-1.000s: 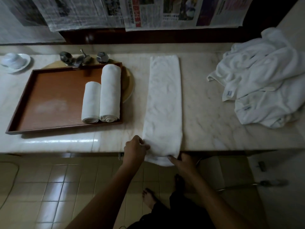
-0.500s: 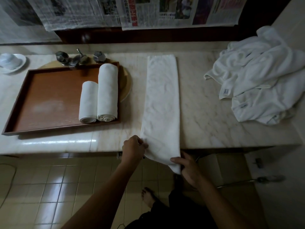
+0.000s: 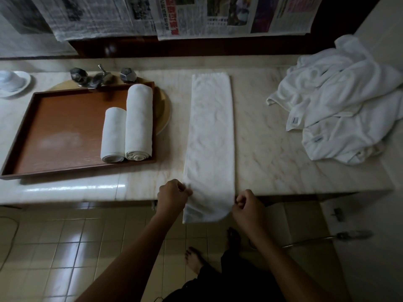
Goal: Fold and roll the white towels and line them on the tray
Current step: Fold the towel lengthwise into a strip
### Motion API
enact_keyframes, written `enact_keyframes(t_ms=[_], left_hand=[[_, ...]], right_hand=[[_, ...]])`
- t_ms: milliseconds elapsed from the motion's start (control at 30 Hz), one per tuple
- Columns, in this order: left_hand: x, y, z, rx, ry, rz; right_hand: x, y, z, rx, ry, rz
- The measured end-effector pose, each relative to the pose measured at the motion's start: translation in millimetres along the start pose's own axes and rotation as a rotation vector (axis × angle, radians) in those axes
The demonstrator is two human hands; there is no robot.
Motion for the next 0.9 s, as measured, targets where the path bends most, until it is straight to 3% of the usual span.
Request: enact_keyframes(t_ms=[133,233,333,467,567,900], left_hand=[[1.9,4.5,5.9,0.043,0.016,0.047],[0.9,7.7,1.2,-0.061,-0.023,0.089],[-11.1,-1.6,-8.9,-0.213,-0.258,0.152],[-20.3,-38.7,-8.2,-0.148,-0.512,0.388],[-15.0,-50.3,8.0,-0.075,-0.588,0.498],[-60.5,-45.4,85.9,-0.092,-0.671,0.553]], right_hand=[[10.2,4.3,21.6,-0.031,0.118,-0.09],[15.5,4.1,37.9,-0.043,0.161,-0.161],[24.2,-1.7,42.0,-0.087,0.306,-0.193],[25.1,-30.7,44.7,0.109,0.485,-0.414],[13.1,-42.4,58.2,0.15,0.484,-0.593],[13.6,-29.2,155.9,0.118,0.534,-0.654]])
Point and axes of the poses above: each hand's wrist, its own z-axis towards the middle knuckle, its own y-axis out of the back of the hand, x = y × z, the point moved 3 cm from there along z, towards the middle knuckle, and after that the axes turned 13 degrees about y, right-handed, at the moved point
